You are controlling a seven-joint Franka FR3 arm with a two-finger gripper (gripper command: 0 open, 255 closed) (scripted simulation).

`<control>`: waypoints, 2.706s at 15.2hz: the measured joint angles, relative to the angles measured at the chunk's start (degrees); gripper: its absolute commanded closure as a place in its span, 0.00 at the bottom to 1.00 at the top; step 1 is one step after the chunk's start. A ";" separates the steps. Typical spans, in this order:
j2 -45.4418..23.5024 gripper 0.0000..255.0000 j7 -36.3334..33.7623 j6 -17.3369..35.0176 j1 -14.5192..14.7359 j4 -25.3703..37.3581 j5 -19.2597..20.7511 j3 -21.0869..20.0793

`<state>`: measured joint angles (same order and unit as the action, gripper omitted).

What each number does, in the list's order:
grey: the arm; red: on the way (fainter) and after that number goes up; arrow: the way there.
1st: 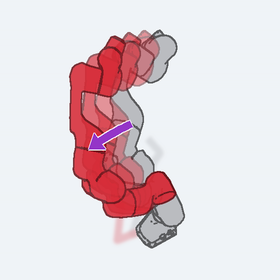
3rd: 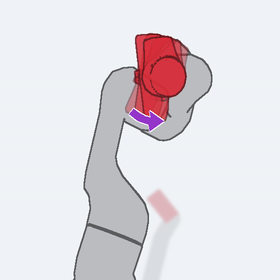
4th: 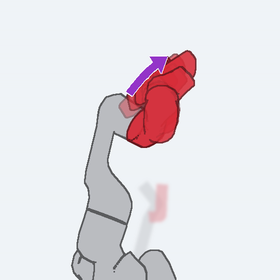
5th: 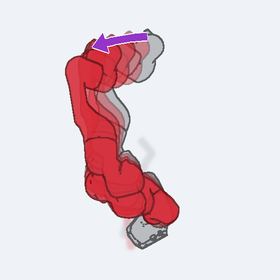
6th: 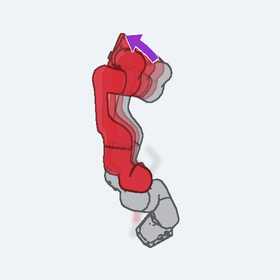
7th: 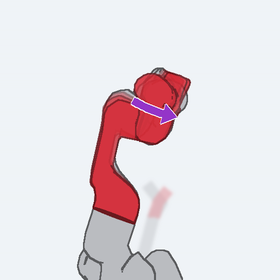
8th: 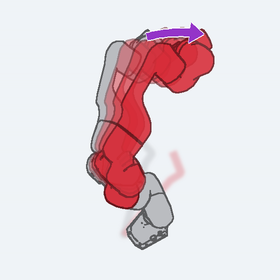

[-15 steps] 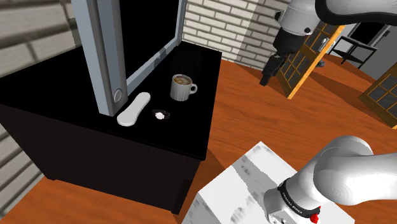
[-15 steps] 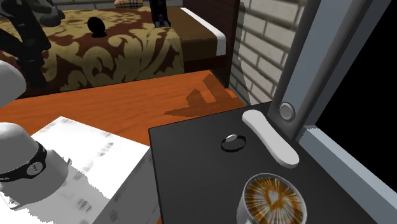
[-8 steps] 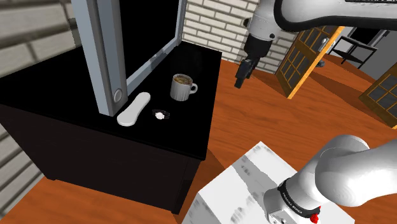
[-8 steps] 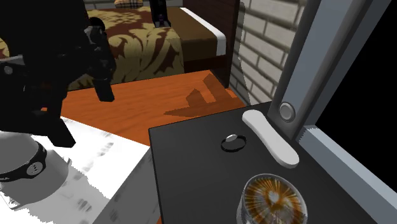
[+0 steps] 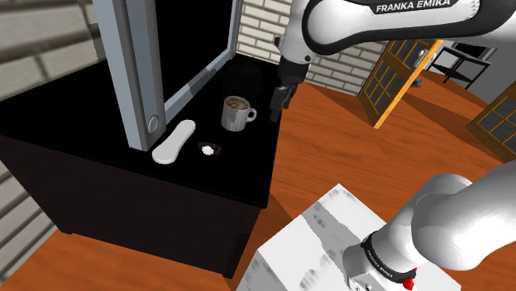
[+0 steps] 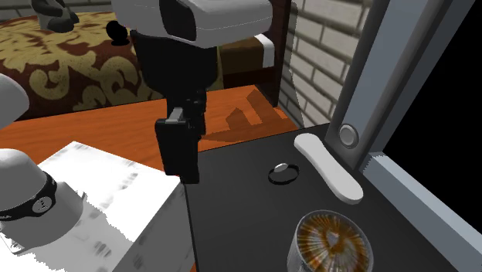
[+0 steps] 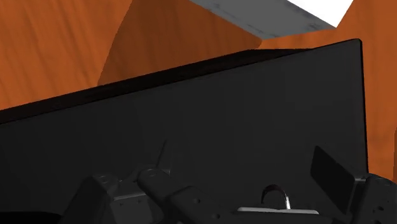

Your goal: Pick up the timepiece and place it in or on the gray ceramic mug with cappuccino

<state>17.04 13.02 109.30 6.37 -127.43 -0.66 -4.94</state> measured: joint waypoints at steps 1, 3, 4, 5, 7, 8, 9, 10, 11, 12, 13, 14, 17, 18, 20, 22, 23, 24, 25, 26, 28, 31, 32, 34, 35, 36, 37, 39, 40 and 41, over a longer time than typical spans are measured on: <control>-1.95 0.00 0.43 0.84 0.35 0.97 -0.28 -0.25; -5.84 0.00 1.24 2.58 1.05 2.92 -0.82 -0.79; -7.50 0.00 1.73 3.21 1.36 3.86 -1.08 -1.02; -9.73 0.00 1.93 3.54 1.76 5.70 -1.28 -1.41; -13.46 0.00 2.53 4.79 2.50 7.99 -1.69 -2.11; -15.16 0.00 2.94 5.33 2.83 9.03 -1.89 -2.42; -17.26 0.00 2.99 5.39 3.29 10.97 -2.01 -2.89; -19.31 0.00 3.16 6.09 3.72 12.24 -2.11 -3.31; -21.63 0.00 3.45 6.60 4.07 13.96 -2.12 -3.66; -23.29 0.00 3.61 6.46 4.49 15.65 -2.22 -4.07; -25.30 0.00 4.14 6.59 4.73 17.49 -2.21 -4.30; -27.10 0.00 4.61 6.86 4.99 18.87 -2.25 -4.57; -32.00 0.00 5.05 6.83 6.17 23.56 -2.19 -5.57; -32.81 0.00 4.95 7.10 6.43 24.08 -2.13 -5.73; -33.87 0.00 5.08 8.27 6.54 23.92 -2.04 -5.77; -34.32 0.00 5.10 9.49 6.61 23.15 -2.00 -5.78; -34.62 0.00 5.12 10.28 6.64 22.65 -1.97 -5.78; -34.94 0.00 5.00 11.29 6.75 21.95 -1.92 -5.81; -35.25 0.00 4.96 11.74 6.81 21.81 -1.87 -5.81; -35.40 0.00 4.90 11.96 6.86 21.74 -1.85 -5.82; -35.44 0.00 4.90 12.08 6.87 21.69 -1.84 -5.82; -35.46 0.00 4.90 12.13 6.86 21.67 -1.84 -5.82; -35.46 1.00 4.90 12.13 6.86 21.67 -1.84 -5.82; -35.46 1.00 4.90 12.13 6.86 21.67 -1.84 -5.82; -35.46 1.00 4.90 12.13 6.86 21.67 -1.84 -5.82; -35.46 1.00 4.90 12.13 6.86 21.67 -1.84 -5.82; -35.45 1.00 4.90 12.13 6.86 21.67 -1.84 -5.82; -35.43 1.00 4.90 12.14 6.85 21.68 -1.83 -5.80; -35.43 1.00 4.91 12.14 6.85 21.68 -1.83 -5.80; -35.43 1.00 4.91 12.15 6.85 21.69 -1.83 -5.80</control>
<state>-18.39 17.92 121.44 13.21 -105.74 -2.49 -10.74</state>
